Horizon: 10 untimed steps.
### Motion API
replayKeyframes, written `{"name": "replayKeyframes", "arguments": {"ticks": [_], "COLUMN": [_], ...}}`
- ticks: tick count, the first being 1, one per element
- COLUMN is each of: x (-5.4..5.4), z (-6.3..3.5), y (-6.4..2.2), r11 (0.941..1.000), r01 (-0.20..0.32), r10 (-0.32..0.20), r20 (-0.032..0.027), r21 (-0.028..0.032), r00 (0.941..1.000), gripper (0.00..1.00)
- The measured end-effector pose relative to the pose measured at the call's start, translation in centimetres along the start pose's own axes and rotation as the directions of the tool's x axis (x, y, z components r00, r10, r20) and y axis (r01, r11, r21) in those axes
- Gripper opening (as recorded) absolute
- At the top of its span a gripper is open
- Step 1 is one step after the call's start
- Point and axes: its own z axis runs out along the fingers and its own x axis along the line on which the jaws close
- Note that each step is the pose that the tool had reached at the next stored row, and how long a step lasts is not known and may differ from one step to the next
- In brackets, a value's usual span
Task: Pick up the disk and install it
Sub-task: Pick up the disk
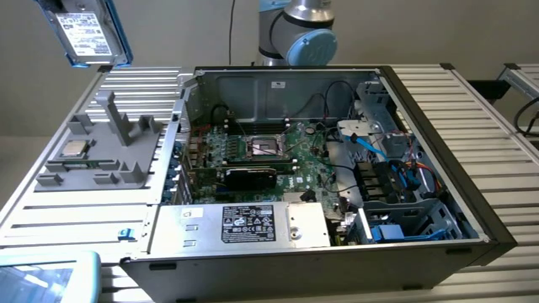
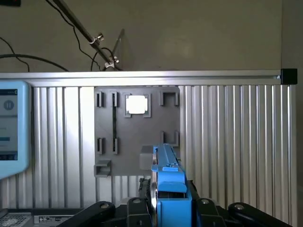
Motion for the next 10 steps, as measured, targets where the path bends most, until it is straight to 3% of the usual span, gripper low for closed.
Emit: {"name": "replayKeyframes", "arguments": {"ticks": [10], "x": [2.9], "z": [-0.19], "y": [-2.54], "r11": [1.0000], "r01": [0.000], "r10": [0.000], "r20": [0.0000], "r21": [-0.0027], "r00": [1.0000], "gripper": [0.37]}}
